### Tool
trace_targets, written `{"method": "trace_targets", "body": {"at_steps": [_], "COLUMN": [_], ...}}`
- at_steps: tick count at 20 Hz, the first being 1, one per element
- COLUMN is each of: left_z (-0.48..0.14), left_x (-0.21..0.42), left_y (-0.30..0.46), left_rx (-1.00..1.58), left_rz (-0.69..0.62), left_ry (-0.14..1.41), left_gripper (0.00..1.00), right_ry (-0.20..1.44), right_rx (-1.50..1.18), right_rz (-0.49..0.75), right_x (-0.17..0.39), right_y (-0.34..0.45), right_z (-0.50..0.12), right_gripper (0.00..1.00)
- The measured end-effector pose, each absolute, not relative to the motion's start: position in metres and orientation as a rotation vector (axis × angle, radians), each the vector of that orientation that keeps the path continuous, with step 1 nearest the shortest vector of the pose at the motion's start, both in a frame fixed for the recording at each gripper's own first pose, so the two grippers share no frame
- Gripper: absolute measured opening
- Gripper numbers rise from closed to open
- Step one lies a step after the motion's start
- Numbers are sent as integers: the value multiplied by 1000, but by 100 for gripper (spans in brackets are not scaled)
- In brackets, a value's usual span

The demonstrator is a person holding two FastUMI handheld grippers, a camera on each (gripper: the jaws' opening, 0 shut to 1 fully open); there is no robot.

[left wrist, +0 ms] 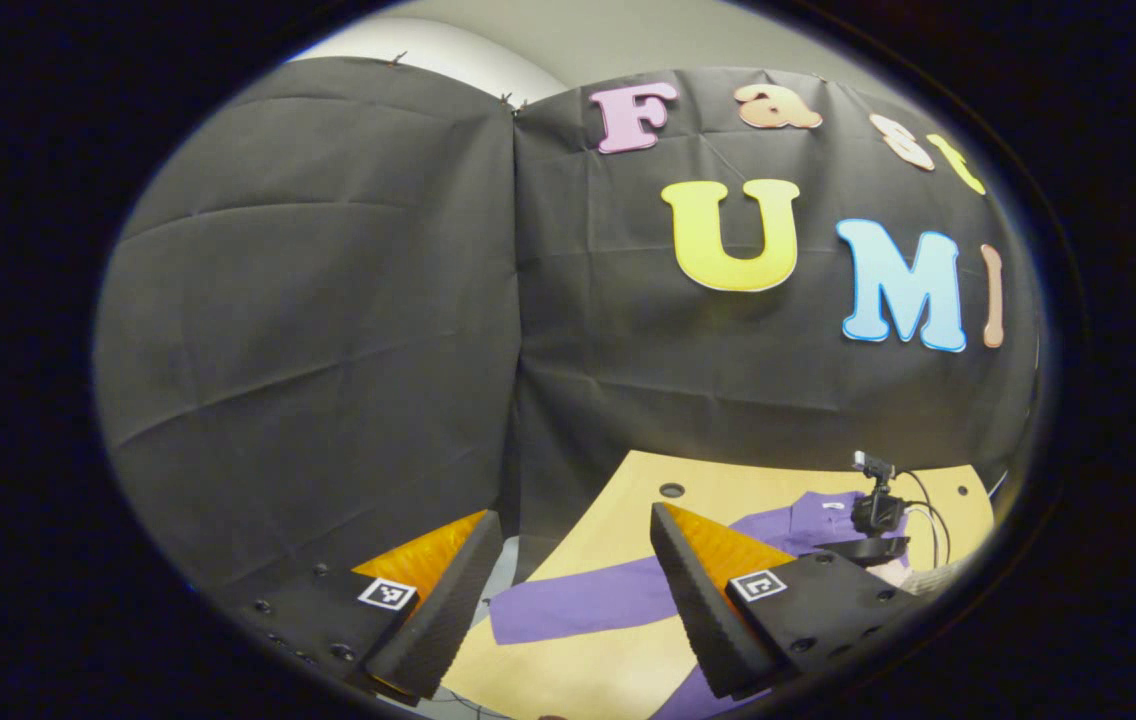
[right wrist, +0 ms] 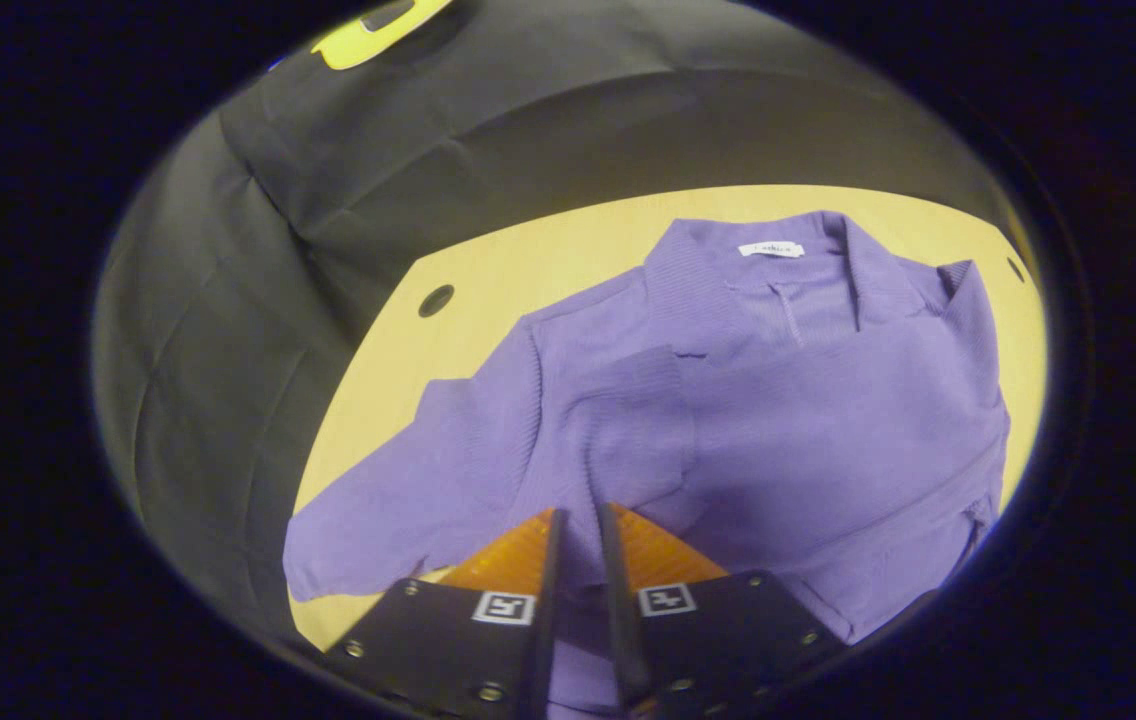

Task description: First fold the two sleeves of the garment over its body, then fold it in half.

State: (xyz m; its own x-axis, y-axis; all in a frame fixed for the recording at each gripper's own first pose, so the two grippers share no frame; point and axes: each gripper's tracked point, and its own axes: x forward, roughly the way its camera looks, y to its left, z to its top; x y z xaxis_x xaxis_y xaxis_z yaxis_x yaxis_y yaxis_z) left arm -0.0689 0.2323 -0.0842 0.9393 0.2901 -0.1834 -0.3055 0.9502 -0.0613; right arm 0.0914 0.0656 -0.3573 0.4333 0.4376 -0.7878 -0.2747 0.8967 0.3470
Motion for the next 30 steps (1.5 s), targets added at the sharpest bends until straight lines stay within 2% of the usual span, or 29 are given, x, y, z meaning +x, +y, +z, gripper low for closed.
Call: {"method": "trace_targets", "body": {"at_steps": [1, 2, 3, 9, 17, 25, 30], "left_z": [-86, -88, -93, -137, -228, -347, -402], "left_x": [-66, -61, -57, -35, -1, 22, 31], "left_y": [231, 228, 227, 228, 249, 275, 287], "left_rx": [-94, -101, -108, -101, -106, -105, -129], "left_rz": [298, 291, 285, 267, 263, 277, 300], "left_ry": [174, 175, 177, 221, 330, 534, 625], "left_gripper": [100, 100, 100, 98, 98, 100, 100], "right_ry": [1024, 1008, 994, 906, 783, 659, 622], "right_rx": [178, 173, 170, 169, 121, 119, 69], "right_rz": [453, 453, 456, 480, 498, 487, 454], "right_x": [91, 91, 93, 92, 80, 57, 41], "right_y": [67, 67, 68, 64, 39, 6, -22], "right_z": [-353, -348, -345, -305, -242, -172, -156], "right_gripper": [51, 36, 49, 49, 49, 49, 49]}}
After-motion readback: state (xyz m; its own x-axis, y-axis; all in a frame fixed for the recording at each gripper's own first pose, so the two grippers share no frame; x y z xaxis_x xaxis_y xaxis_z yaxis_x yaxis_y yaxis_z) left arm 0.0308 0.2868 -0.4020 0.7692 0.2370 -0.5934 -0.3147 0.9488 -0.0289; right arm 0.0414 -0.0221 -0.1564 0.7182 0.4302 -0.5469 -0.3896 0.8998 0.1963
